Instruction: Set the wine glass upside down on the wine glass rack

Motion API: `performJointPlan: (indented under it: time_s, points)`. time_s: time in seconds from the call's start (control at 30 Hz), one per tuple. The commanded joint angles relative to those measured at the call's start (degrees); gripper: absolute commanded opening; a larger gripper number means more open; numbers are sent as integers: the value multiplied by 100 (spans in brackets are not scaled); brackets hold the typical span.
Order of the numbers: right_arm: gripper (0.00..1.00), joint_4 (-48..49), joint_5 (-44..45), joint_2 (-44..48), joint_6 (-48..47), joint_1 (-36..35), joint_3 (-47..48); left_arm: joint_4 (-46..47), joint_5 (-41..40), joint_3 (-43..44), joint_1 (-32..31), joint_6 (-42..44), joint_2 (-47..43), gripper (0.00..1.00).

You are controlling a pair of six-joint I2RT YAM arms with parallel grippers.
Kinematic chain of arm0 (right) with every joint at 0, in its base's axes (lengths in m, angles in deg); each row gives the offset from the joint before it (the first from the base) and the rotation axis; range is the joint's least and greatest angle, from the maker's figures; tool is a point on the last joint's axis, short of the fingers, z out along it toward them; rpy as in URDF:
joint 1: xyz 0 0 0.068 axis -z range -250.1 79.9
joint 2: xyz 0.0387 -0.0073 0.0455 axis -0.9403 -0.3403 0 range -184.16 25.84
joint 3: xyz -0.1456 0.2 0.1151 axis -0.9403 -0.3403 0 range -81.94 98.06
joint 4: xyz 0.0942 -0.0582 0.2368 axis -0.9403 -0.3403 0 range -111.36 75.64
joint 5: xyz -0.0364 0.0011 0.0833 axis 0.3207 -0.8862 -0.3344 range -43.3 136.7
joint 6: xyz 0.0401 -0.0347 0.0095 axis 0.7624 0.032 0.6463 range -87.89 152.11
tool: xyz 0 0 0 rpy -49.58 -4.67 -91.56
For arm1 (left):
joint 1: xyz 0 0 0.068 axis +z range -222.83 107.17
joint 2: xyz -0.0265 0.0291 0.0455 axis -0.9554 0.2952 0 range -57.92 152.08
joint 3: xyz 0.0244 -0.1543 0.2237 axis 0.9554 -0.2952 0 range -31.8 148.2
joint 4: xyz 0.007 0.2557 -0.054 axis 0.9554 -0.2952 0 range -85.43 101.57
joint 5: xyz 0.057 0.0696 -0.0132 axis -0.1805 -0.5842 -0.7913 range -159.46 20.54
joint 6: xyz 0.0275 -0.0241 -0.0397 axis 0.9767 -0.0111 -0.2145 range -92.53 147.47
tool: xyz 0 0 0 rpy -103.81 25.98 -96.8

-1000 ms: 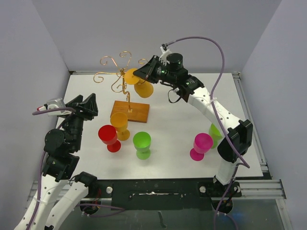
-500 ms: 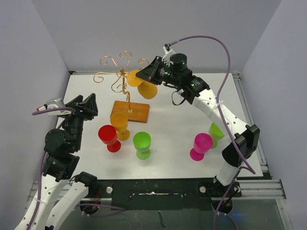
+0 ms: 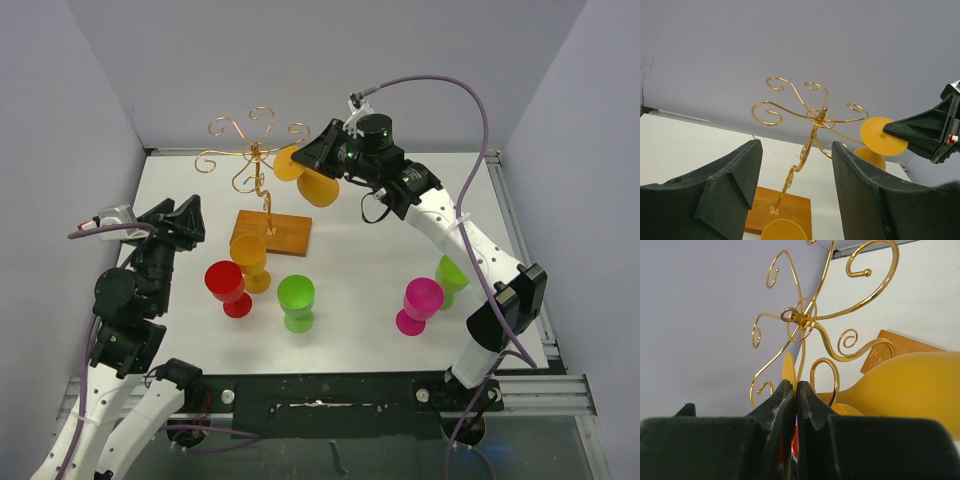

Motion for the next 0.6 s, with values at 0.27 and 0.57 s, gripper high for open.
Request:
performJointPlan:
  time_s: [0.27, 0.57]
  points:
    - [8, -105, 586, -52, -460, 33, 584, 319, 126, 10, 49, -57, 11, 56]
    - [12, -22, 421, -238, -423, 168, 653, 302, 177, 17, 66, -66, 55, 56]
